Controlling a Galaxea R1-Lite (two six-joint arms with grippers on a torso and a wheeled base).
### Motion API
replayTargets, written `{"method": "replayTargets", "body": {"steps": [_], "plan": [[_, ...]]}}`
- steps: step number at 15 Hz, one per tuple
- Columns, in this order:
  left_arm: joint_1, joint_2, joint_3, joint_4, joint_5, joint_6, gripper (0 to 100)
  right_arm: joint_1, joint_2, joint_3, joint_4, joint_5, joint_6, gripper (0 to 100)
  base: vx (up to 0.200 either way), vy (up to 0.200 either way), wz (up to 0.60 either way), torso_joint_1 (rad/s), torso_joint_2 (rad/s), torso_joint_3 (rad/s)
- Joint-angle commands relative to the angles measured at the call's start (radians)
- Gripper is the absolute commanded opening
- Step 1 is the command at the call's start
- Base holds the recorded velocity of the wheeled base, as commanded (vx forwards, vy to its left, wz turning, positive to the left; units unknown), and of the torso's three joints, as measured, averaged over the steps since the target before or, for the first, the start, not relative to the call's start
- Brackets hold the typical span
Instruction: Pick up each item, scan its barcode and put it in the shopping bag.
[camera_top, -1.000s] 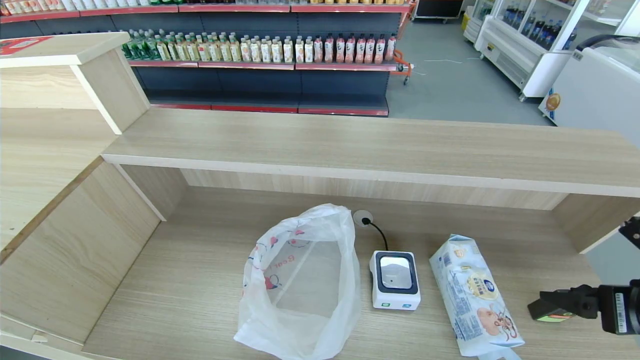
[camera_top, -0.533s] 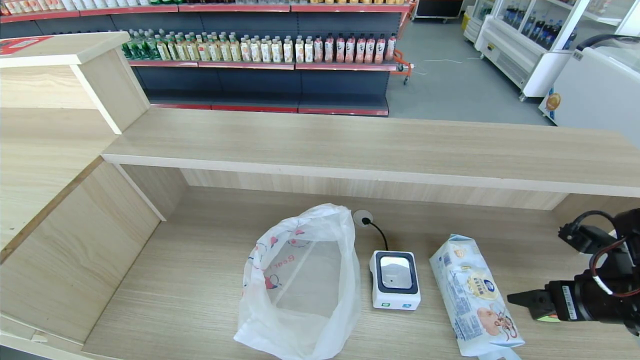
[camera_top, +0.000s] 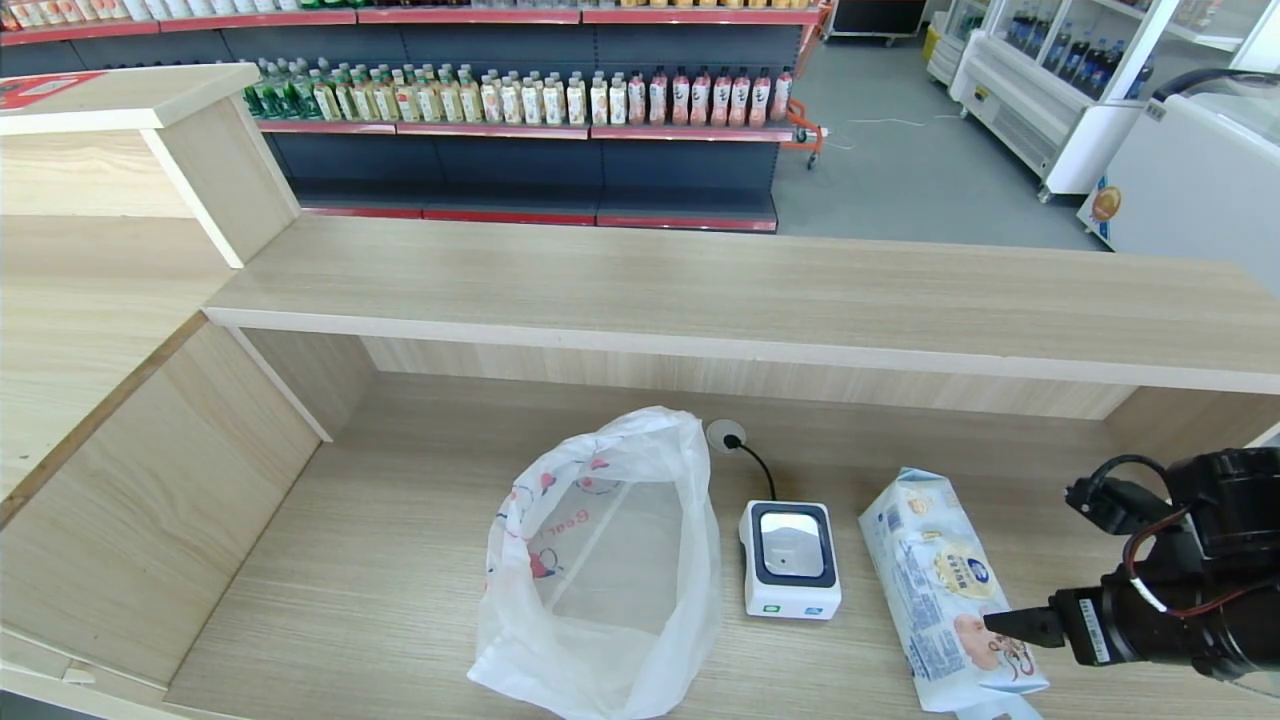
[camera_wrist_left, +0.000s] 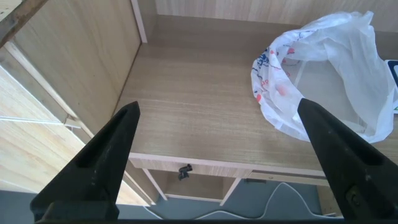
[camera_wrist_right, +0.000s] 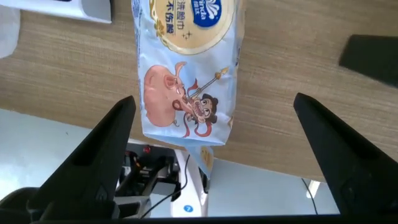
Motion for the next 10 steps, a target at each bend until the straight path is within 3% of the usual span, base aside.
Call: {"method": "replayTargets", "body": {"steps": [1, 3, 6, 10], "plan": [[0.001, 0.0, 0.0, 0.0, 0.0, 0.0, 100, 0.014, 0.095, 0.05, -0.103, 0.042, 0.001, 100, 0.0, 0.0, 0.0, 0.0, 0.0, 0.0], [0.001, 0.0, 0.0, 0.0, 0.0, 0.0, 100, 0.034, 0.134, 0.062, -0.14, 0.056, 0.004, 100, 0.0, 0.0, 0.0, 0.0, 0.0, 0.0], [0.001, 0.0, 0.0, 0.0, 0.0, 0.0, 100, 0.082, 0.256, 0.119, -0.329, 0.062, 0.008, 100, 0.0, 0.0, 0.0, 0.0, 0.0, 0.0], [0.001, 0.0, 0.0, 0.0, 0.0, 0.0, 100, 0.087, 0.326, 0.093, -0.359, 0.068, 0.007, 100, 0.0, 0.0, 0.0, 0.0, 0.0, 0.0]]}}
